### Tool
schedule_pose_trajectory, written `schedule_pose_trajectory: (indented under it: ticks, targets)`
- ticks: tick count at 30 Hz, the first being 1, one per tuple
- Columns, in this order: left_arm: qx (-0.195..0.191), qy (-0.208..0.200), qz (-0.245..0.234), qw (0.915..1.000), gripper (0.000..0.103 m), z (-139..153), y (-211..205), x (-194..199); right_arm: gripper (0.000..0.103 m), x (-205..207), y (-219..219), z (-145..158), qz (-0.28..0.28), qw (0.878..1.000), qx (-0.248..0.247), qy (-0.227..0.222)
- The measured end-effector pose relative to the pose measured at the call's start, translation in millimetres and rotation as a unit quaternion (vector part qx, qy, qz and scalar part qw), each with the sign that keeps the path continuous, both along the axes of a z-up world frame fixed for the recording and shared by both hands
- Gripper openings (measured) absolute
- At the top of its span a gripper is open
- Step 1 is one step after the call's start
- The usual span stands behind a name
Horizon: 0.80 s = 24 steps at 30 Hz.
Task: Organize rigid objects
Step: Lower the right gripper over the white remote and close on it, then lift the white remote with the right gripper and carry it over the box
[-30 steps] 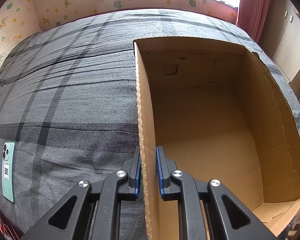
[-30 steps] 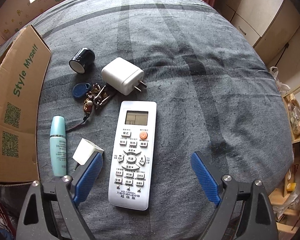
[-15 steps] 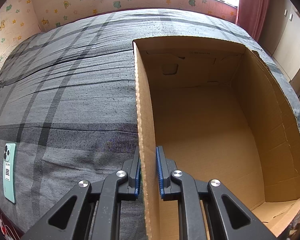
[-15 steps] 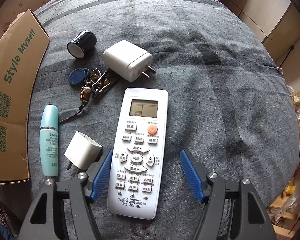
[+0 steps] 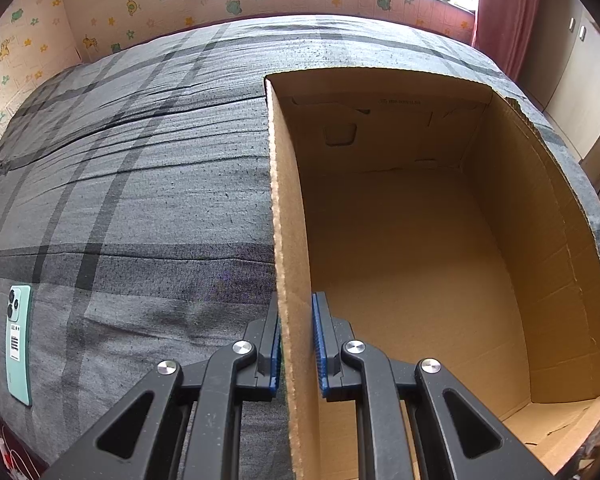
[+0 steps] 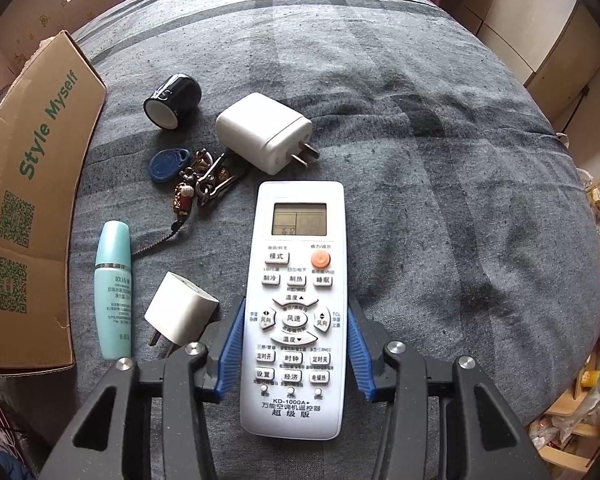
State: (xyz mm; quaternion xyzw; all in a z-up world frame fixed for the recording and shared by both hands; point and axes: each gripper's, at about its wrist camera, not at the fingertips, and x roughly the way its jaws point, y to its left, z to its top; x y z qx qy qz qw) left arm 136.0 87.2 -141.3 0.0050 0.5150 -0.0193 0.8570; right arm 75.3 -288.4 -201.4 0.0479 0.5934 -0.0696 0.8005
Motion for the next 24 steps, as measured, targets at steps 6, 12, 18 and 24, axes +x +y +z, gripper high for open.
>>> schedule_pose_trajectory:
  ticks: [6,12,18,24]
  targets:
    - [0.000,0.000,0.000,1.0000,0.015,0,-1,0,0.049,-8,-6,18,-0.006,1.000,0.005,-0.004]
    - [0.002,0.002,0.001,1.0000,0.015,-1,-1,0,0.049,-11,-5,32,-0.008,1.000,0.003,-0.021]
    - [0.000,0.002,0.001,1.0000,0.015,-1,-1,0,0.049,-14,3,58,0.001,0.999,-0.003,-0.037]
    - [-0.002,0.003,0.001,1.0000,0.015,-1,0,0,0.049,-8,15,82,0.015,0.998,-0.004,-0.053]
